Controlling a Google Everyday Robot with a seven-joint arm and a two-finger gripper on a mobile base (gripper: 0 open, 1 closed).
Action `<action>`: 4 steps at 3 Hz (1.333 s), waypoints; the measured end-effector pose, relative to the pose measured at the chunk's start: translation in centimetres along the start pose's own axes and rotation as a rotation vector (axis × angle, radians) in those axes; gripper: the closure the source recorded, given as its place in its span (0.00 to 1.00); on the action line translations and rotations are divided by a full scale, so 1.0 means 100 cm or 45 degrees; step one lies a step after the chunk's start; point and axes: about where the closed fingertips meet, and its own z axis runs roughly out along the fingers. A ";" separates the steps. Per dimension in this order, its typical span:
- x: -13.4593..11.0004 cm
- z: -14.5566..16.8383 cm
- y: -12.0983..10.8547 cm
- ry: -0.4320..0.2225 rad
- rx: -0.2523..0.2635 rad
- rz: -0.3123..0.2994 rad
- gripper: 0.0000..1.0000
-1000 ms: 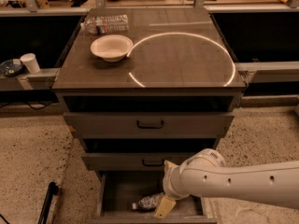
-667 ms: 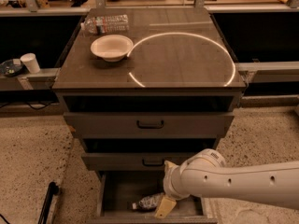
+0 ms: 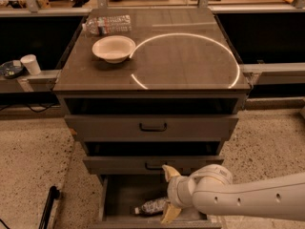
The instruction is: Pick blue plastic bottle from bottom drawer and place on counter
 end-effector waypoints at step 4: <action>0.070 0.122 0.049 -0.002 -0.218 -0.300 0.00</action>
Offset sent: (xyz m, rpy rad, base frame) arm 0.0233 0.0090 -0.1013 -0.1423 0.0024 0.1851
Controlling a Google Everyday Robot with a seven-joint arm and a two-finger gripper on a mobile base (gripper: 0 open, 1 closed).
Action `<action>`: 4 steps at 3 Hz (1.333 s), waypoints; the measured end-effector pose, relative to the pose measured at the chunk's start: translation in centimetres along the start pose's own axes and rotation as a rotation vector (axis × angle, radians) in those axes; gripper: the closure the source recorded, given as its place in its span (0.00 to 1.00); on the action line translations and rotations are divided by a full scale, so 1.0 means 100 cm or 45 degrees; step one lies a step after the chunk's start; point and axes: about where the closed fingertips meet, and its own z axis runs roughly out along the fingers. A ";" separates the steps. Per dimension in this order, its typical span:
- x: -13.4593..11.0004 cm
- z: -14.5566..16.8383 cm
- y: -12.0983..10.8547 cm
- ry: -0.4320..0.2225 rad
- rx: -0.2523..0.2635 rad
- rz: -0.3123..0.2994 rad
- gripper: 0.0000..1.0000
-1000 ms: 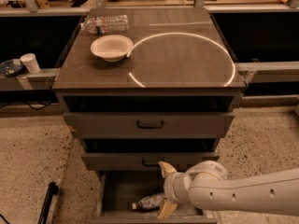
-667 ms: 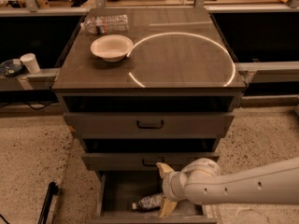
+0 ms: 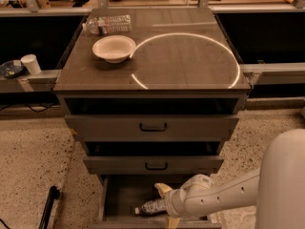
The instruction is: Pick blue plastic bottle from bottom drawer and place on counter
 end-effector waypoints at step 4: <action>0.043 0.041 -0.026 -0.050 0.133 0.004 0.00</action>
Offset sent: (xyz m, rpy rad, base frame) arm 0.0117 -0.0065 -0.0141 0.0378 -0.0091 -0.0165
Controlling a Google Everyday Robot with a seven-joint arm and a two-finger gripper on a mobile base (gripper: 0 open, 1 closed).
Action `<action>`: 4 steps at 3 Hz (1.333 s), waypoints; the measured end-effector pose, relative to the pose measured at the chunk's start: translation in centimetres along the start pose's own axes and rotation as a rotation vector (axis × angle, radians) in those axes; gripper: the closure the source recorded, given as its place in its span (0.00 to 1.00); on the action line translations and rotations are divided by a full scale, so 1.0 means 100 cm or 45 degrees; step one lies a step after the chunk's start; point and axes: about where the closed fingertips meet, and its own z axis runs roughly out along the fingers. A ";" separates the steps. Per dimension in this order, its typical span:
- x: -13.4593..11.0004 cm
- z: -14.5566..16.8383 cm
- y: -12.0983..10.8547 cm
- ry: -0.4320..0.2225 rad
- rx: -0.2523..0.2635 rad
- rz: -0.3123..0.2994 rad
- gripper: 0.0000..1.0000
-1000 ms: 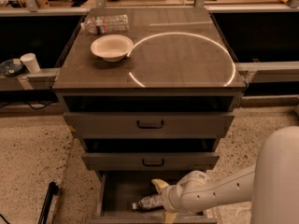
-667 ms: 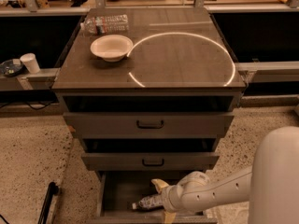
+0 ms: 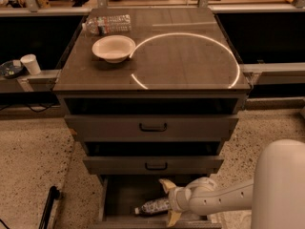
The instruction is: Pick blue plastic bottle from bottom drawer and place on counter
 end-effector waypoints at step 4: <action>0.028 0.069 0.013 -0.053 -0.070 0.147 0.03</action>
Offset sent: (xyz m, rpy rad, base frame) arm 0.0369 -0.0173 -0.0660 0.1051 0.1373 -0.0463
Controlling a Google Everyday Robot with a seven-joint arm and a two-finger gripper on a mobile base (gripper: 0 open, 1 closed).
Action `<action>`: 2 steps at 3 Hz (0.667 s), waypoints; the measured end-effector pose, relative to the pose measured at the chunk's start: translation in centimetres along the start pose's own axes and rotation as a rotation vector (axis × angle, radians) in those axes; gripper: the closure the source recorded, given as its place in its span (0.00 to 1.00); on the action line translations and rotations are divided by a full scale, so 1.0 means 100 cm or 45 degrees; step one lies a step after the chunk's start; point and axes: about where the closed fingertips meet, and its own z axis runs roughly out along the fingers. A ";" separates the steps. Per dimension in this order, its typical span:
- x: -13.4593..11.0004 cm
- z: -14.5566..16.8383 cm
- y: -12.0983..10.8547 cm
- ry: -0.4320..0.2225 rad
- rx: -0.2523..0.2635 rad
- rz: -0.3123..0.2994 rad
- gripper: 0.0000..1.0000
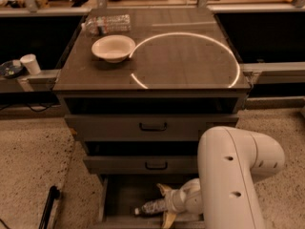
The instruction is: Pick blue plastic bottle from bottom drawer and place on counter
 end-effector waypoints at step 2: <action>-0.009 -0.011 0.001 -0.012 0.002 0.006 0.00</action>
Offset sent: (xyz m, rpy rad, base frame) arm -0.0087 0.0012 0.0347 0.0226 0.0023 -0.0089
